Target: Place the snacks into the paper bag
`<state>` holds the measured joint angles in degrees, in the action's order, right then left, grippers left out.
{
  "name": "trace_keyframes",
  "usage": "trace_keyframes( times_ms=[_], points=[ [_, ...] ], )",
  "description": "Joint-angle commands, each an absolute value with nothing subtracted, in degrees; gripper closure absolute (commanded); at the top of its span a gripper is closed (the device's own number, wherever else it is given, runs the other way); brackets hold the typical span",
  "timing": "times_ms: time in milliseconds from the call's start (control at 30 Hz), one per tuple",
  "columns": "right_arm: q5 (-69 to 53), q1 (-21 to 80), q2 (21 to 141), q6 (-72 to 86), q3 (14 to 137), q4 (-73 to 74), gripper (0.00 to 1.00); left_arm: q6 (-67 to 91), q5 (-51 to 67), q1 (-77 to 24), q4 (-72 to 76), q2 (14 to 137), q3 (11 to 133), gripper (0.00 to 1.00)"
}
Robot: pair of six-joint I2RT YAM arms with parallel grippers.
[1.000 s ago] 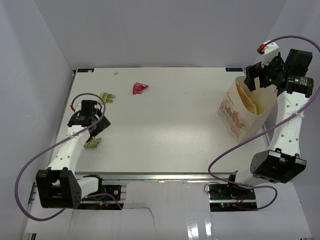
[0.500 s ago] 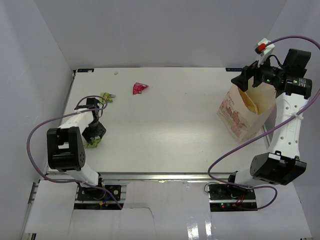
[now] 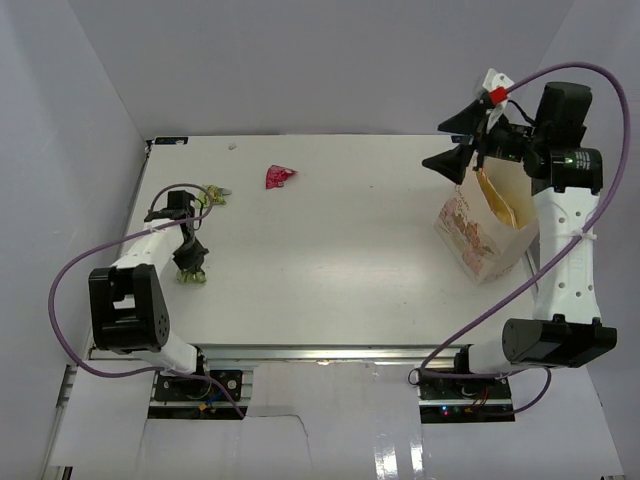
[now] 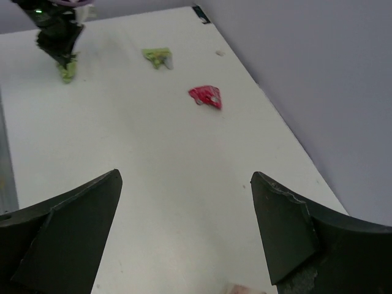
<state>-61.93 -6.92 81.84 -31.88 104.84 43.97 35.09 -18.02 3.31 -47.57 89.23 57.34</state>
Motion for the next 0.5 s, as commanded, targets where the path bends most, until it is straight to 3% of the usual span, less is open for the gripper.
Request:
trace_keyframes(
  times_ms=[0,133,300,400,467],
  points=[
    [-65.5,2.1,79.7,-31.4,107.0,41.2,0.09,30.6,-8.0,3.3,-41.3,83.5,57.0,1.00],
    [-62.1,11.6,79.7,-29.0,105.2,37.8,0.09,27.3,8.1,3.3,-36.1,78.4,55.9,1.00],
    [-60.2,24.4,81.7,-25.4,98.9,35.0,0.09,32.1,36.3,3.1,-21.4,70.8,50.5,1.00],
    [-50.9,32.8,83.7,-23.3,92.1,31.6,0.07,40.6,47.1,2.1,-10.5,69.4,47.5,1.00],
    [-33.7,41.2,83.5,-22.2,86.0,25.1,0.05,45.1,48.5,1.0,-5.8,69.9,46.7,1.00]
  ],
)
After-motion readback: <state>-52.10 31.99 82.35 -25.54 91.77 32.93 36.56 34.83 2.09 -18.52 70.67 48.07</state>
